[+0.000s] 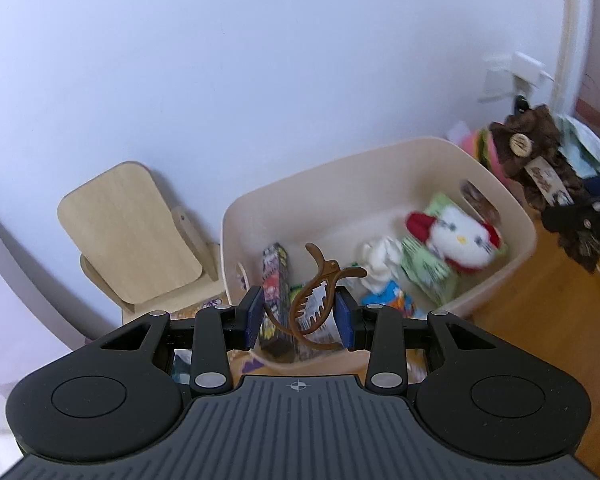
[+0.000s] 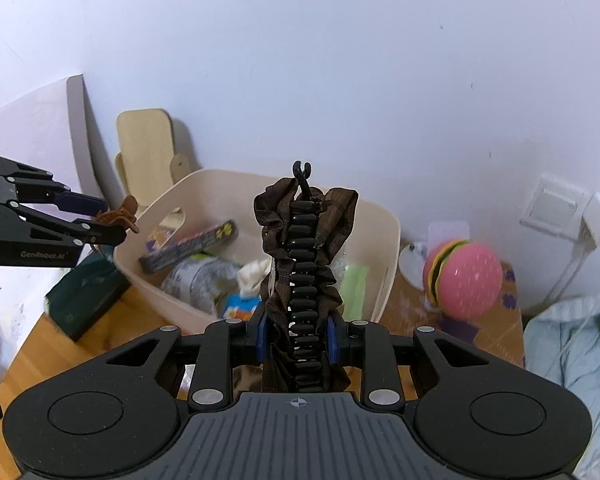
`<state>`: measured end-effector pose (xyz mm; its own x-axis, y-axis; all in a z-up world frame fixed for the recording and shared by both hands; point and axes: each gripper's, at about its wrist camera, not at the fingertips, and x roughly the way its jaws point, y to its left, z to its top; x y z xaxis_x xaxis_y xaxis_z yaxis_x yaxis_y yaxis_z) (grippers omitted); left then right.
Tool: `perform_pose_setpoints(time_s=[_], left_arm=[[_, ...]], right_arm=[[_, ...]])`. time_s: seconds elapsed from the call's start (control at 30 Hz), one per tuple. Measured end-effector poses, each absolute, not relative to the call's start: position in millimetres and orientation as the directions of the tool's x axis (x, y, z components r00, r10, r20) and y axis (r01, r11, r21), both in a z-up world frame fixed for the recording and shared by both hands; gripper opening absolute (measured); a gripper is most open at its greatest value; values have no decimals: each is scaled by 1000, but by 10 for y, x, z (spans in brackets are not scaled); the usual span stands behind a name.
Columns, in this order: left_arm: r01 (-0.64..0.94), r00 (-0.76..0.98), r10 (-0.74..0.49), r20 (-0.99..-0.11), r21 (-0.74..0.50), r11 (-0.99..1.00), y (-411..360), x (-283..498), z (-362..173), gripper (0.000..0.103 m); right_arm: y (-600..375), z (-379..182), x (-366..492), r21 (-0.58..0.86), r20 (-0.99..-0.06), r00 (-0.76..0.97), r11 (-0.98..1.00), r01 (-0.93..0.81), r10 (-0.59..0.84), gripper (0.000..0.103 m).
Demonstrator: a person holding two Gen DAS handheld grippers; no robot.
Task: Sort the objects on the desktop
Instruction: 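Carry clip and hair tie over the basket and open both grippers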
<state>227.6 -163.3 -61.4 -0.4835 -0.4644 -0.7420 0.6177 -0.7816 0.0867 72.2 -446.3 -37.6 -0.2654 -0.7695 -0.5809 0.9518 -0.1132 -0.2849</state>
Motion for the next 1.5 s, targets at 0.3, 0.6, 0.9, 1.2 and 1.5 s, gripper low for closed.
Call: perform_pose_setpoints(time_s=[0.3,0.6,0.9,1.2,1.5], left_arm=[[682,-471,-422,-775,-16,-731,-1887,1975,-923,38],[729,-437,-373,-818,-79,-680,-2079,1789,-1249,38],[725,-430,-349,-833,-89,-683,-2128,1648,-1428,39],[711,-407,-356,-841,-47,-702,-2027,1603,-1406,57],[681,-460,-412,-787,-14,-732,-1862,1870,-1140,66]], right_arm=[[-4877,-395,600,-235,-568,-247,-133,963,-785,26],[-5311,-679,521,-226,-615,-254,-142,964,-746,26],[-5542,-870,452,-253,-641,-264,-126,959,-721,27],[-5545,-907,554,-306,-633,-267,-82,949,-727,68],[-5257,-748,645,-306,-582,-259,-88,948,-771,88]])
